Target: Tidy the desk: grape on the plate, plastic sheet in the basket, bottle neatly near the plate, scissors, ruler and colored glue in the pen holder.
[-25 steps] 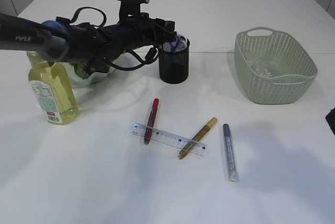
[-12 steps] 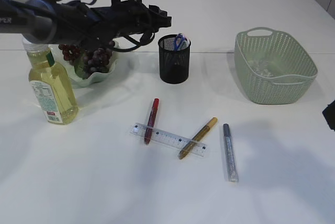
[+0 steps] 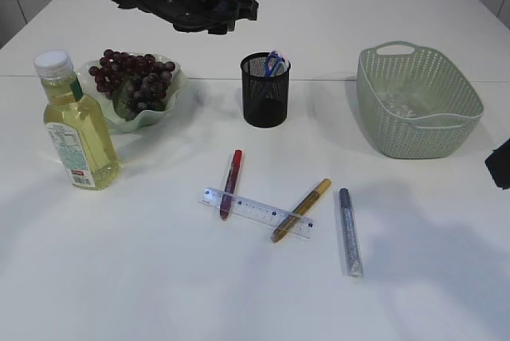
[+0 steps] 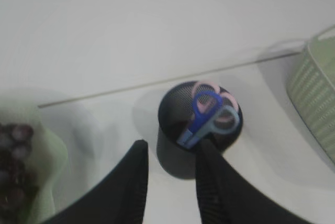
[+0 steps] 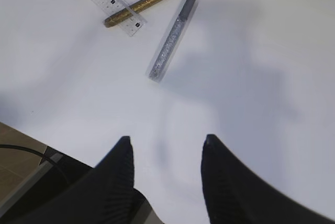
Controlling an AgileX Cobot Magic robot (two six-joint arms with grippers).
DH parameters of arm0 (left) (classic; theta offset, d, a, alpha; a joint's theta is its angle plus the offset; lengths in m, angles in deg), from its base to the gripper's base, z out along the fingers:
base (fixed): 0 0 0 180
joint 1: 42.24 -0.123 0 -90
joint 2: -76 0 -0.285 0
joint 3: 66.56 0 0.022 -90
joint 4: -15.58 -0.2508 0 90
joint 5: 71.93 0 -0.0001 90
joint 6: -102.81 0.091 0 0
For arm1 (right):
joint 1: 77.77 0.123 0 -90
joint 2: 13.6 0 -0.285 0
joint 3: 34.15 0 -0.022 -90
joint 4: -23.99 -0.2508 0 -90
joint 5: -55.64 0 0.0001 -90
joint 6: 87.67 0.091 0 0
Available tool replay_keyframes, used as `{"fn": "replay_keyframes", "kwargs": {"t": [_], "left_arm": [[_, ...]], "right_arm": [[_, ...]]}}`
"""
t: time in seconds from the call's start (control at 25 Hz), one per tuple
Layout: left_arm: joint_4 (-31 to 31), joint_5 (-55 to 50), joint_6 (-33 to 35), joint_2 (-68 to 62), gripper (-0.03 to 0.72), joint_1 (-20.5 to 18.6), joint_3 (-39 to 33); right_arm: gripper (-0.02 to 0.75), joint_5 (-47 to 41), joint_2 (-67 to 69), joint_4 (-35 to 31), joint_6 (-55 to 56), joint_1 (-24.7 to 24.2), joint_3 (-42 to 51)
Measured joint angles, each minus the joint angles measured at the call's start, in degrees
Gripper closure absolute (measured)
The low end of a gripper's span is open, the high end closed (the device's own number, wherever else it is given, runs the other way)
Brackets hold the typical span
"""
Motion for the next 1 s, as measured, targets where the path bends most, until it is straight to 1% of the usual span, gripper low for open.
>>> {"fn": "replay_keyframes", "kwargs": {"t": [0.08, 0.2, 0.28, 0.4, 0.44, 0.52, 0.6, 0.76, 0.88, 1.0], "left_arm": [[4.07, -4.58, 1.12, 1.23, 0.466, 1.42, 0.00], [12.28, -11.61, 4.95, 2.19, 0.472, 3.48, 0.00], [18.93, -16.79, 9.71, 2.46, 0.472, 4.40, 0.00], [28.77, -24.98, 17.34, 3.22, 0.473, 4.63, 0.00], [31.19, -27.41, 19.48, 3.52, 0.472, 4.63, 0.00], [33.37, -33.44, 21.77, 4.26, 0.472, 4.63, 0.83], [33.74, -38.92, 22.68, 4.65, 0.469, 4.63, 2.43], [33.47, -48.49, 23.07, 5.17, 0.421, 4.63, 6.75], [33.24, -50.20, 23.20, 5.57, 0.381, 4.63, 7.95], [33.35, -50.65, 23.20, 6.50, 0.365, 4.63, 8.01]], "right_arm": [[0.389, 0.25, 0.00, 0.19, 0.00, 0.00, 0.00], [0.389, 0.60, 0.00, 0.45, -0.12, 0.00, 0.00], [0.389, 0.60, 0.00, 0.45, -0.12, 0.00, 0.00], [0.389, 0.60, 0.00, 0.68, -0.37, 0.00, 0.00], [0.389, 0.60, 0.00, 0.79, -0.73, 0.00, 0.00], [0.389, 0.60, 0.00, 0.91, -1.02, 0.00, 0.00], [0.389, 0.60, 0.13, 0.91, -1.45, 0.00, 0.00], [0.389, -1.35, 1.63, 0.91, -2.63, 0.00, 0.00], [0.389, -4.36, 4.25, 0.91, -4.12, 0.00, 0.00], [0.389, -5.25, 7.13, 0.65, -6.10, 0.00, 0.00]]}}
